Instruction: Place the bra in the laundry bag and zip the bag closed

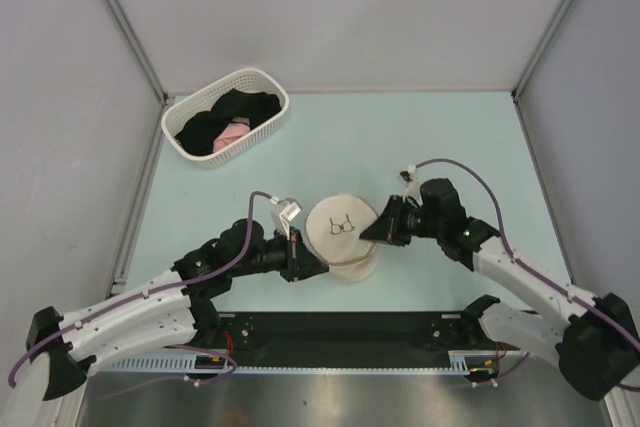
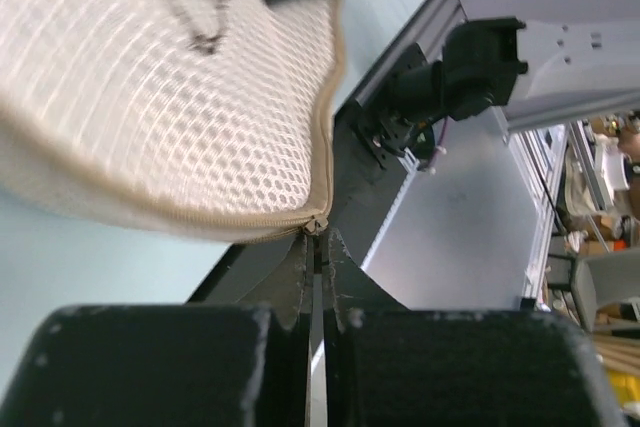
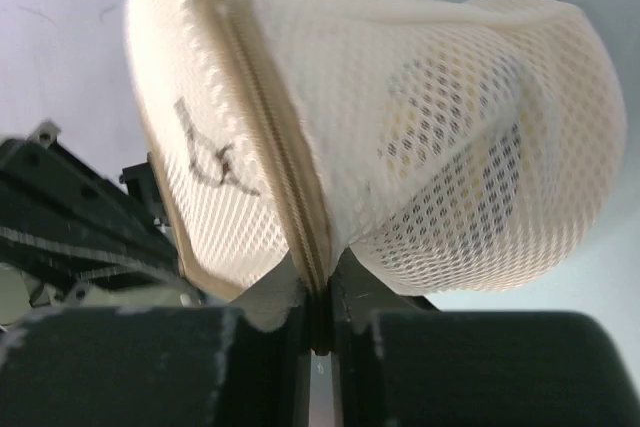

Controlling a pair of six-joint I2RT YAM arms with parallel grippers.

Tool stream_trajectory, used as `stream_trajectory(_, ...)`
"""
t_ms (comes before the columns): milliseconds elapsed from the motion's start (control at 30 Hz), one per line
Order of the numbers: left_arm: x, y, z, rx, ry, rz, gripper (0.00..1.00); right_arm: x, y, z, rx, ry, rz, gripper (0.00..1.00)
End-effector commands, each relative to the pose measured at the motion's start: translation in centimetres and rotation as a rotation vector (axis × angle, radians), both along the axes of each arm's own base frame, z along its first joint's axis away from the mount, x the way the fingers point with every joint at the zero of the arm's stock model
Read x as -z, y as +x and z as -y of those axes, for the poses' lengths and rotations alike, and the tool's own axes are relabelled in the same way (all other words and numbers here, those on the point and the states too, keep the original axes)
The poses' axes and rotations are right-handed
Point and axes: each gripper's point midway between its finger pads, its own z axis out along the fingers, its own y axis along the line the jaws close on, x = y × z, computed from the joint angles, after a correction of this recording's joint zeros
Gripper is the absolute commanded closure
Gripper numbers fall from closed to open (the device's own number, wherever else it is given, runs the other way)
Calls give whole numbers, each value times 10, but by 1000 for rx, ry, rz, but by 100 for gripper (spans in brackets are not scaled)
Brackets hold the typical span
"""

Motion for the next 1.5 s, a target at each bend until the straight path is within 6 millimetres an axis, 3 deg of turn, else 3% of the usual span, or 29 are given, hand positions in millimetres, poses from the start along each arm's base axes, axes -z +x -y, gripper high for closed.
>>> stream_trajectory(0,-24,-19,16,89,-94,43,100,-40,34,-23,-89,-2,169,83)
stream_trajectory(33,-13,-19,16,73,-84,2,100,-25,37,-21,-75,-67,119,64)
stream_trajectory(100,-2,-14,16,29,-73,-30,100,-25,52,-16,-6,-175,155,50)
stream_trajectory(133,9,-14,14,6,-60,-67,100,-13,48,-7,2,-255,127,35)
stream_trajectory(167,10,-12,15,-9,-71,-73,100,-11,55,2,63,-320,145,27)
stream_trajectory(200,14,-9,14,-42,-76,-90,100,-8,45,5,60,-361,136,16)
stream_trajectory(267,11,-7,17,-48,-105,-93,100,-16,42,18,147,-400,181,9)
stream_trajectory(300,11,-8,18,-44,-108,-96,100,-10,25,16,117,-416,175,6)
stream_trajectory(333,10,-7,18,-44,-108,-91,100,-12,20,18,158,-407,168,5)
stream_trajectory(400,10,-6,19,-39,-97,-83,100,-25,-1,10,158,-334,186,5)
stream_trajectory(433,9,-5,19,-41,-96,-79,100,-15,-12,7,169,-304,136,5)
stream_trajectory(467,9,-5,20,-39,-97,-78,100,-23,-21,3,177,-241,136,5)
stream_trajectory(500,9,-6,22,-31,-96,-80,100,-28,-35,-11,141,-173,139,5)
stream_trajectory(533,8,-6,22,-27,-99,-82,100,-15,-45,-13,131,-155,111,6)
stream_trajectory(600,9,-7,24,-23,-97,-88,100,-31,-55,-27,150,3,72,10)
stream_trajectory(633,9,-7,25,-21,-100,-87,100,-17,-66,-29,145,22,51,11)
stream_trajectory(667,10,-7,25,-21,-100,-88,100,-21,-70,-34,157,88,26,12)
stream_trajectory(700,11,-8,24,-20,-99,-88,100,-42,-71,-41,160,209,48,14)
stream_trajectory(733,10,-8,24,-21,-102,-87,100,-46,-72,-44,166,257,51,17)
stream_trajectory(867,11,-9,23,-21,-104,-89,100,-40,-71,-48,210,268,60,25)
stream_trajectory(1067,12,-10,22,-20,-105,-92,100,-51,-64,-53,243,341,85,35)
stream_trajectory(1267,4,-9,25,-9,-114,-81,100,-45,-60,-53,272,328,60,37)
stream_trajectory(1333,4,-10,26,-5,-114,-82,100,-39,-56,-50,293,306,47,43)
stream_trajectory(1467,3,-10,28,4,-113,-84,100,-32,-48,-41,316,287,32,63)
